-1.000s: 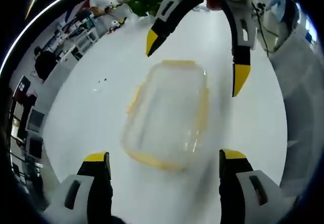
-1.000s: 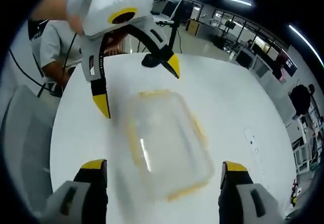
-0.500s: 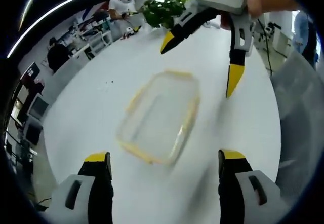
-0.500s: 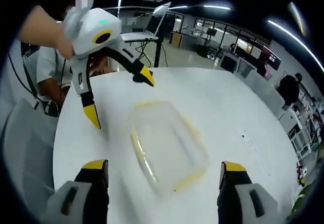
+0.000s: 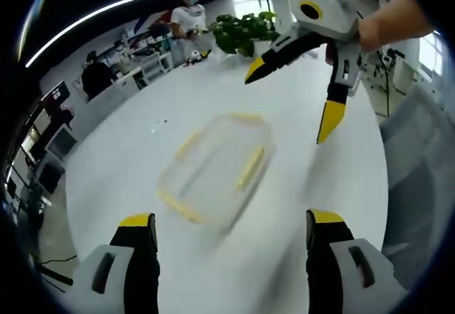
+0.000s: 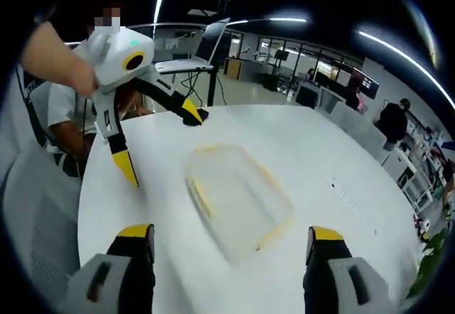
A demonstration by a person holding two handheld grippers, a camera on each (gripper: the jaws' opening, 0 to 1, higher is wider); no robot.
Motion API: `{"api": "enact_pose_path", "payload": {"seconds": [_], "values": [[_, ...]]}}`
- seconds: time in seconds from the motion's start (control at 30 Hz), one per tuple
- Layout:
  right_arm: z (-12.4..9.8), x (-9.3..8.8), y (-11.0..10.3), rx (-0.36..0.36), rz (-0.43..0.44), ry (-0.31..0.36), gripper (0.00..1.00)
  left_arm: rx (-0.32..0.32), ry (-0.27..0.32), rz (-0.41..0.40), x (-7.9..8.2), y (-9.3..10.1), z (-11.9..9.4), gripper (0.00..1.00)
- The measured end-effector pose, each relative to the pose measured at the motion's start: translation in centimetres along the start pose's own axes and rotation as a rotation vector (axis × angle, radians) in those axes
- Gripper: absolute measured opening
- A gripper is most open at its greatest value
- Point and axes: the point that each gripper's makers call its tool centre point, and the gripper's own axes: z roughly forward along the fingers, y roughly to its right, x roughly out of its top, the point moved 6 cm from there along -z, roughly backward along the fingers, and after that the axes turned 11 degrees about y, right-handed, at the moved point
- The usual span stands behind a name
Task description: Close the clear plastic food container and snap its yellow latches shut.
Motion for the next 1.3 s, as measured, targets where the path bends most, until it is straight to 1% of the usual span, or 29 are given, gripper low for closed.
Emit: {"api": "enact_pose_path", "payload": {"seconds": [0.07,0.27,0.37,0.47,0.7,0.83,0.93,1.0,1.03,1.1,1.3], "values": [[-0.6,-0.1,-0.4,-0.010,-0.014,0.010,0.86,0.005,0.019,-0.024,0.1,0.4,-0.2,0.84],[-1.4,-1.0,-1.5,-0.021,0.002,0.021,0.86,0.029,0.032,-0.020,-0.7,1.5,-0.9,0.83],[-1.9,-1.3,-2.0,-0.032,0.020,0.037,0.85,0.030,0.029,-0.037,-1.4,2.0,-1.2,0.83],[-2.4,-1.4,-2.3,-0.041,0.038,0.059,0.84,0.032,0.038,-0.059,-1.7,2.2,-1.5,0.83],[-3.4,-2.1,-3.0,-0.049,0.069,0.078,0.82,0.039,0.052,-0.094,-2.0,3.0,-2.2,0.83],[-4.1,-2.3,-3.3,-0.053,0.096,0.110,0.82,0.044,0.064,-0.110,-2.2,3.8,-2.6,0.82],[-4.6,-2.7,-3.5,-0.052,0.092,0.112,0.84,0.044,0.063,-0.121,-2.4,4.4,-2.9,0.82],[-5.1,-2.9,-3.5,-0.059,0.122,0.127,0.84,0.047,0.073,-0.120,-2.3,4.8,-3.2,0.82],[-5.4,-3.1,-3.5,-0.063,0.121,0.128,0.84,0.048,0.074,-0.126,-2.4,5.0,-3.3,0.82],[-5.8,-3.4,-3.7,-0.067,0.117,0.128,0.83,0.050,0.082,-0.131,-2.5,5.3,-3.5,0.82],[-7.2,-4.4,-4.6,-0.081,0.138,0.132,0.83,0.048,0.083,-0.142,-3.2,6.6,-4.0,0.82]]}}
